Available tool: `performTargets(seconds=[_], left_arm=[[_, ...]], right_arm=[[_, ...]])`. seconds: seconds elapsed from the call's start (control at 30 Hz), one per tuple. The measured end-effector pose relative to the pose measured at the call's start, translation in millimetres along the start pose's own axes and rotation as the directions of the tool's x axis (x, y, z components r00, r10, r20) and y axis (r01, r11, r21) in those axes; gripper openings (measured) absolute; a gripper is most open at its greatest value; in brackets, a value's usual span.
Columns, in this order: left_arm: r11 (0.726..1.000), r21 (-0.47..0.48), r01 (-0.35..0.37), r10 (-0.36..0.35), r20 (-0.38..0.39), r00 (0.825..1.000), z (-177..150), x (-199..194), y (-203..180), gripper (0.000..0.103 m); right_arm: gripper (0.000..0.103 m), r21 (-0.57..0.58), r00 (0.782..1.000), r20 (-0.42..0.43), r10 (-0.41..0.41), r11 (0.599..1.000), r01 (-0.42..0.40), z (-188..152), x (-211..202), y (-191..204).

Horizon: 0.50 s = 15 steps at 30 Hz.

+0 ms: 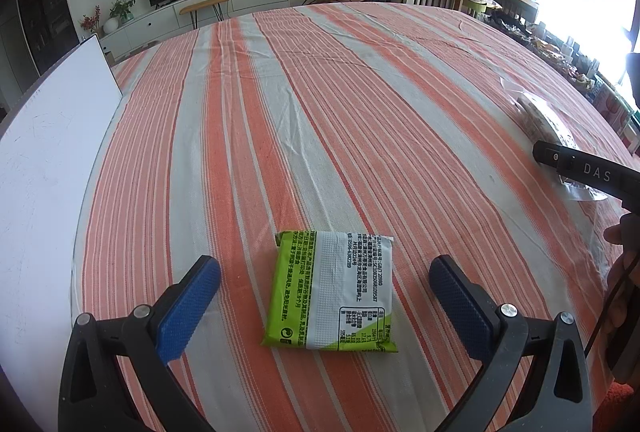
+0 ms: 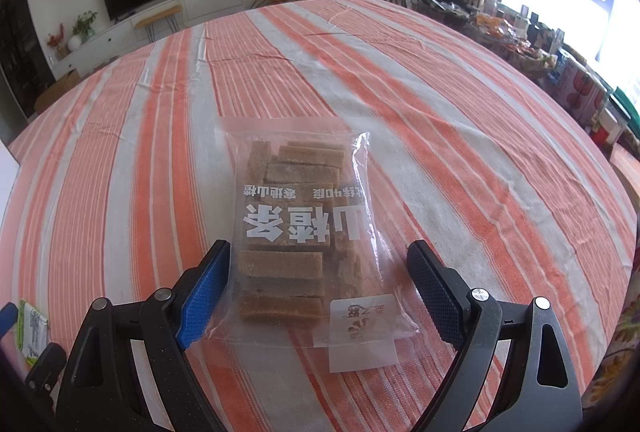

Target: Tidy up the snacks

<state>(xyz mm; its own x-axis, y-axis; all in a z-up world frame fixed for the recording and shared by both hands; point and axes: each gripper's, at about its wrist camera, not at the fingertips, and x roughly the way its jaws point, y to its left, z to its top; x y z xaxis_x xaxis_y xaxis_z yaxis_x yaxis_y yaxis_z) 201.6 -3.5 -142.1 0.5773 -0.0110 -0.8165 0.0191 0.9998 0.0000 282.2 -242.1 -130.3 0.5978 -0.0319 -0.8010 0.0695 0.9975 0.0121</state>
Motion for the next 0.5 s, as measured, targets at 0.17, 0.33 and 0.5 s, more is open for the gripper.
performTargets(seconds=[0.17, 0.33, 0.5], left_arm=[[1.0, 0.0, 0.0, 0.0, 0.0, 1.0, 0.0, -0.1, -0.3, 0.103], [1.0, 0.0, 0.0, 0.0, 0.0, 1.0, 0.0, -0.1, -0.3, 0.103], [1.0, 0.0, 0.0, 0.0, 0.0, 1.0, 0.2, 0.4, 0.5, 0.103]], right_arm=[[0.091, 0.0, 1.0, 0.0, 0.0, 1.0, 0.0, -0.2, -0.3, -0.5], [0.091, 0.0, 1.0, 0.0, -0.003, 1.0, 0.003, -0.9, -0.2, 1.2], [0.091, -0.001, 1.0, -0.001, -0.004, 1.0, 0.004, -0.9, -0.6, 0.6]])
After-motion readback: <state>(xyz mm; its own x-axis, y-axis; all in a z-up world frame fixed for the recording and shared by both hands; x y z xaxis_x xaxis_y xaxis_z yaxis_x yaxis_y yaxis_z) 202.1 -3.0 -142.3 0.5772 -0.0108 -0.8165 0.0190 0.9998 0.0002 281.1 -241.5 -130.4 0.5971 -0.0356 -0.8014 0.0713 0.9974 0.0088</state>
